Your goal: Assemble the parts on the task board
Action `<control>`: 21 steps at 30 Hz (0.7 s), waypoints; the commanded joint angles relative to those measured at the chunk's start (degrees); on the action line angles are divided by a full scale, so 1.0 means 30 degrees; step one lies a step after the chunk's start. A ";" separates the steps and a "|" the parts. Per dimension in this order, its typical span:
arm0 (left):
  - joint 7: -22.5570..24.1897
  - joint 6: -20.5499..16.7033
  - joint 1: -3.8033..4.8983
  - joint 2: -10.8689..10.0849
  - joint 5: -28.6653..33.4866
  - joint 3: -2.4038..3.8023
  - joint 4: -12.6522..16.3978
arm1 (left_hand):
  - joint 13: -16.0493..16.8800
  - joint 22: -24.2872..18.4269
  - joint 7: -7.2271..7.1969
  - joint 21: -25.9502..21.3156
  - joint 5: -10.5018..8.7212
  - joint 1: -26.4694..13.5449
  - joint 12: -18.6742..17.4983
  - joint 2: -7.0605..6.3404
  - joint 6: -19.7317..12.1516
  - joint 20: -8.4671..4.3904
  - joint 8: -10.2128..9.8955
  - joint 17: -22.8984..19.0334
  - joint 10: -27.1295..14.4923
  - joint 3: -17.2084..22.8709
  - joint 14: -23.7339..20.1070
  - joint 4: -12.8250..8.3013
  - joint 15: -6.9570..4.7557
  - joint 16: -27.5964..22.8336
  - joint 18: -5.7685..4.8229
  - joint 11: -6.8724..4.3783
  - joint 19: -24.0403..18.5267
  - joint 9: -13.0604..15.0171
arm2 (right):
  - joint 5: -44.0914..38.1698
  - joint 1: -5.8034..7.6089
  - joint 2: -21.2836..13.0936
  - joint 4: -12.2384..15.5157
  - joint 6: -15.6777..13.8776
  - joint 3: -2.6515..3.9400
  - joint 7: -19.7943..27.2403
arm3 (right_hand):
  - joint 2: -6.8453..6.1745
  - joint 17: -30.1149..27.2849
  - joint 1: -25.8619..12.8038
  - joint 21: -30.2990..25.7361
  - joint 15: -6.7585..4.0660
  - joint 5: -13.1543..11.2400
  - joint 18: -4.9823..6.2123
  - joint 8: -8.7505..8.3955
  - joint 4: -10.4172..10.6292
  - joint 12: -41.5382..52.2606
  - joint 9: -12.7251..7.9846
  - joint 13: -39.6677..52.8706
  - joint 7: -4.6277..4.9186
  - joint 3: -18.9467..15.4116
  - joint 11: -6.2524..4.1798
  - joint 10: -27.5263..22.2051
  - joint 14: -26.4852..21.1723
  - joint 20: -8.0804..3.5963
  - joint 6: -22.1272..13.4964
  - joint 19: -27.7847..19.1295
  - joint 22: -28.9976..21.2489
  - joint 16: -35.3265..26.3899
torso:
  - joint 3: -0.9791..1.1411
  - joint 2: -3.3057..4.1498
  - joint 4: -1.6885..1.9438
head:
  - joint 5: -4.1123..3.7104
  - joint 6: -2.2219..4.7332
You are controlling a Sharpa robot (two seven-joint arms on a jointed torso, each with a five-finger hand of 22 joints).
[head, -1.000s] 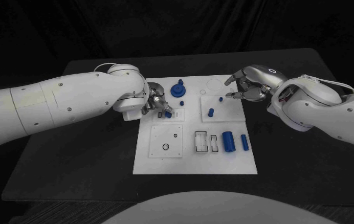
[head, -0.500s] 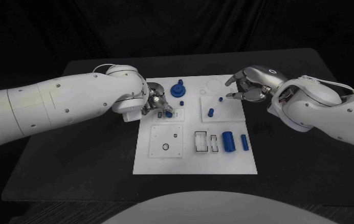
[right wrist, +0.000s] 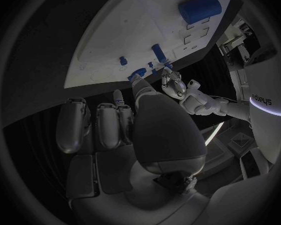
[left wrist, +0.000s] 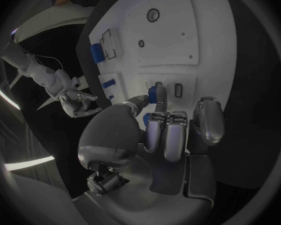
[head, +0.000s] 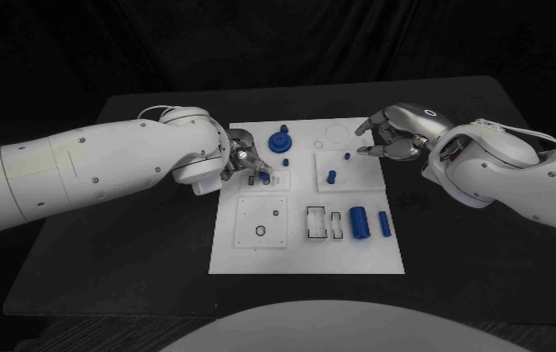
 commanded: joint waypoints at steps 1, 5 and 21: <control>0.0050 -0.0923 -0.0091 -0.0054 0.0044 0.0009 0.0067 | 0.4276 0.1657 -0.0035 0.0041 0.0066 -0.0031 -0.0104 0.0048 -0.0122 0.0002 -0.0088 0.5032 0.1043 0.1677 0.2016 -0.1541 0.0041 0.0051 0.0251 0.0088 -0.0016 -0.0016 | -0.0032 -0.0061 -0.0002 0.0033 -0.0184 0.0009 -0.0023 | 0.0071 -0.0002 0.0085 -0.0081 0.0154 0.0072 -0.0056 0.0047 -0.0121 -0.0055 -0.0020 -0.0729 -0.0028 -0.0018 0.0135 0.0017 0.0903 0.0114 0.0101 0.0271 0.3531 -0.0005 | 0.0012 -0.0001 0.0024 | 0.0036 -0.0004; 0.0002 -0.1007 -0.0161 -0.0106 0.0044 0.0009 0.0079 | 0.4261 0.1665 -0.0030 0.0044 0.0100 -0.0039 -0.0122 0.0059 -0.0116 0.0006 -0.0094 0.5032 0.1027 0.1720 0.2016 -0.1539 0.0044 0.0051 0.0250 0.0092 -0.0009 -0.0014 | -0.0031 -0.0080 0.0000 0.0054 -0.0194 0.0009 -0.0019 | 0.0071 -0.0002 0.0085 -0.0081 0.0154 0.0072 -0.0056 0.0047 -0.0121 -0.0055 -0.0020 -0.0729 -0.0028 -0.0018 0.0135 0.0017 0.0903 0.0114 0.0101 0.0271 0.3531 -0.0005 | 0.0012 0.0007 -0.0003 | 0.0121 -0.0004; -0.0062 -0.1026 -0.0627 -0.0137 0.0044 0.0009 0.0024 | 0.4258 0.1694 -0.0009 0.0054 0.0023 -0.0174 -0.0124 0.0053 -0.0063 0.0020 -0.0107 0.5032 0.1034 0.1772 0.2016 -0.1452 0.0059 0.0051 0.0245 0.0114 0.0017 -0.0012 | -0.0031 -0.0096 -0.0143 0.0213 -0.0307 0.0009 -0.0037 | 0.0065 0.0301 0.0106 0.0210 0.0160 0.0098 -0.0114 0.0035 -0.0146 -0.0073 -0.0033 -0.0751 -0.0024 -0.0015 0.0143 0.0011 0.0953 0.0119 0.0101 0.0359 0.3608 0.0214 | -0.0017 0.0031 -0.0014 | 0.0050 -0.0004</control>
